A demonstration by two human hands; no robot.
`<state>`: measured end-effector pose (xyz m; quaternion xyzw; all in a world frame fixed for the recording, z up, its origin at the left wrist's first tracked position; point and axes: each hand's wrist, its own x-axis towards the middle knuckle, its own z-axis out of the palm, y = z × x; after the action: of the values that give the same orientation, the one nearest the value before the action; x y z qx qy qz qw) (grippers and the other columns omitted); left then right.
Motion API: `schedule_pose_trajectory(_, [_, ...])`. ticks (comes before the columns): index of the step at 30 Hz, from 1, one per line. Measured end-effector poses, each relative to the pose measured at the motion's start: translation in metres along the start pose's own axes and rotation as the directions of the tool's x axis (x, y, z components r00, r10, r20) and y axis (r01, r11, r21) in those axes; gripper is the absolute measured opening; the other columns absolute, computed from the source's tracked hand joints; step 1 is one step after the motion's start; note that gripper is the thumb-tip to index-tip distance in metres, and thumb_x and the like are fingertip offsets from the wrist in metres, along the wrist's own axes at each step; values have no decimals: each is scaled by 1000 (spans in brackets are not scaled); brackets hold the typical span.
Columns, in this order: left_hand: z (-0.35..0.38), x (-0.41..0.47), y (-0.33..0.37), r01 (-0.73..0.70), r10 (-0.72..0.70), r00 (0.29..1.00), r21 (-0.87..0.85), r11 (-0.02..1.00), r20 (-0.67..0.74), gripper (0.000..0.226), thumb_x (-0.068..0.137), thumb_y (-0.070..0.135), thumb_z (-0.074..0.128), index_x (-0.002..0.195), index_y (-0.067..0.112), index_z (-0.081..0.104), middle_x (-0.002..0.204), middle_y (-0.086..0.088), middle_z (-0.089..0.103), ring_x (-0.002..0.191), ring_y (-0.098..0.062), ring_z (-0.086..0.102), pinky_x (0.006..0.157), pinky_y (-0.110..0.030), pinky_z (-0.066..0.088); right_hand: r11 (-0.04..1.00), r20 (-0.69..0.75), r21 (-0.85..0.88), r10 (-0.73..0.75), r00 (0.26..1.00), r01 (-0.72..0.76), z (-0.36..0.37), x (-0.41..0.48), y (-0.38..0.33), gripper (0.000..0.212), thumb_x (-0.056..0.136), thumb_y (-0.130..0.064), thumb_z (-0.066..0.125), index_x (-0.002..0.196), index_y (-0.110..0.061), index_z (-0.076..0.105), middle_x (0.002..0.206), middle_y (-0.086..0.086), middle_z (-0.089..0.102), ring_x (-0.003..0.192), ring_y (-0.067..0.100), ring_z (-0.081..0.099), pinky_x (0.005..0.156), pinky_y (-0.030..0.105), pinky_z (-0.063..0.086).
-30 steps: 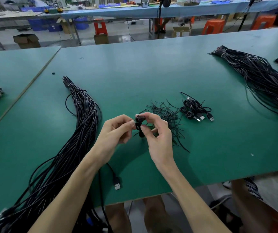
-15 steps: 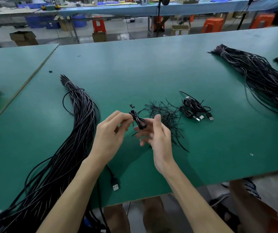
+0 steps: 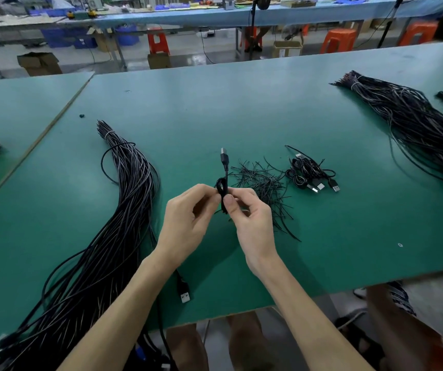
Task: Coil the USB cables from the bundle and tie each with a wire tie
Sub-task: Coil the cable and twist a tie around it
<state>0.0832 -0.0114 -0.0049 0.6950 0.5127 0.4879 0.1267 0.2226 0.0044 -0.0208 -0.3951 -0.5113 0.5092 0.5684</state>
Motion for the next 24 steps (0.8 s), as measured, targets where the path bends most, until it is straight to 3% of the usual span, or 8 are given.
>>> schedule_pose_trajectory(2, [2,2,1,163,-153,986,-231,959,62,15,101,19,61,89,12,66,63,3,57,53,-16,49,54,-23,40,998,-10,-29,-49,999,48,-1,0,-1,17,99,-9,65,109,-17,76,104,-2,66,91,4,61,85,18,49])
schedule_pose_trajectory(4, [2,2,2,337,-298,942,-466,818,156,20,99,20,62,87,4,64,62,-6,54,52,-18,46,52,-20,38,996,-18,-37,-84,996,83,-1,-1,-2,20,98,-4,66,108,-18,75,105,-1,66,92,7,63,87,23,51])
schedule_pose_trajectory(6, [0,3,1,466,-377,884,-584,664,277,21,96,23,64,85,5,64,62,-5,52,53,-18,44,52,-21,37,993,-28,-24,-113,993,113,-1,-2,-1,19,97,0,66,107,-15,74,106,2,66,97,12,66,91,28,54])
schedule_pose_trajectory(10, [-4,8,-4,658,-412,747,-667,349,522,15,92,20,64,80,12,67,63,3,41,48,-10,38,48,-19,34,985,-39,-27,-174,984,173,0,0,1,18,92,11,66,104,-2,72,110,5,67,106,12,66,94,23,53])
schedule_pose_trajectory(15, [-9,10,-10,770,-388,595,-637,24,704,16,89,18,62,77,8,66,59,8,36,40,-4,32,38,-17,25,973,-9,52,-225,974,225,1,1,3,39,88,19,64,95,-17,75,118,3,68,116,18,64,96,26,52])
schedule_pose_trajectory(17, [-11,10,-11,763,-377,618,-642,78,689,16,89,18,63,78,9,68,60,8,37,42,-4,34,39,-16,26,974,-7,14,-225,974,225,1,2,5,37,90,18,62,98,-15,76,122,7,66,119,22,63,99,29,52])
schedule_pose_trajectory(20, [-11,11,-11,699,-420,710,-639,322,565,13,91,20,67,80,13,70,63,6,41,47,-7,37,45,-17,33,987,-9,-41,-158,987,158,1,2,8,23,98,4,62,112,-8,75,122,3,69,118,14,65,103,29,51])
schedule_pose_trajectory(24, [-16,12,-13,680,-477,731,-571,459,488,22,99,27,64,79,19,69,63,7,43,48,-9,37,46,-18,30,997,51,-66,-40,998,43,2,0,8,21,104,-16,60,118,-19,75,104,-12,76,95,0,67,85,16,50])
